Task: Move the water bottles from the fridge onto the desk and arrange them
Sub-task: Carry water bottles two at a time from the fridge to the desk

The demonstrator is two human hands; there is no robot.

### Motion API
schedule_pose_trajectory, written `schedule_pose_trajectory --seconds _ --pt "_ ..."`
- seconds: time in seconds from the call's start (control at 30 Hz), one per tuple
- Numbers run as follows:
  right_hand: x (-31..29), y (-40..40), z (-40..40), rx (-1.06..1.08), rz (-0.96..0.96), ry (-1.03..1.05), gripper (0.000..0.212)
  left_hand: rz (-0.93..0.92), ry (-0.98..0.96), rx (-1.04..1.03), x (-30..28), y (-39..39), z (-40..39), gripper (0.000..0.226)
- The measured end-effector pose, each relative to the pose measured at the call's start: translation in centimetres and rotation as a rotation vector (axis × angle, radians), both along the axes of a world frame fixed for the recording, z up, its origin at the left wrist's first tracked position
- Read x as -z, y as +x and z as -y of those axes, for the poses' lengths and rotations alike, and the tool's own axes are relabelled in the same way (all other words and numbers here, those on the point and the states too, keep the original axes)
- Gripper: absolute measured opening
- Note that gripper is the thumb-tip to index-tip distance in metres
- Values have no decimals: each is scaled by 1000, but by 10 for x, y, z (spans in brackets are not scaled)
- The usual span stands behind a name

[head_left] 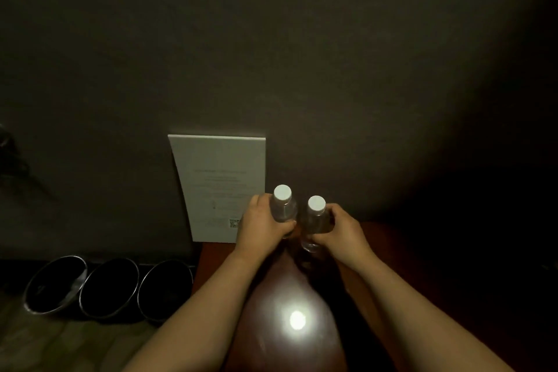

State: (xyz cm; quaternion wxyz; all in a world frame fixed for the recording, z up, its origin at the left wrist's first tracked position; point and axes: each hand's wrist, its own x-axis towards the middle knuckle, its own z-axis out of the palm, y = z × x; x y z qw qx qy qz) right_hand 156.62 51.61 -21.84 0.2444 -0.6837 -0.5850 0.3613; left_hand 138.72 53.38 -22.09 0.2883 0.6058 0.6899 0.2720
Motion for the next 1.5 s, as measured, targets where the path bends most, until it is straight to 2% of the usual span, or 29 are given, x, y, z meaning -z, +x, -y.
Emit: schedule_pose_trajectory --seconds 0.17,0.4,0.9,1.13,1.33,1.5 --pt "47 2 -31 -3 -51 -28 54 -25 -12 -30 40 5 -20 52" --pt "83 4 -53 9 -80 -21 58 -22 -24 -8 71 8 -28 56" --pt "90 4 -54 -18 -45 -15 68 -5 -3 -46 76 13 -26 76" --pt "45 5 -45 -24 57 29 91 -93 24 3 41 12 -24 82" --pt "-24 1 -26 -147 262 89 80 -237 24 115 -24 -1 -6 77" --pt "-91 -32 -4 -339 416 116 74 -468 52 195 -93 -42 27 75"
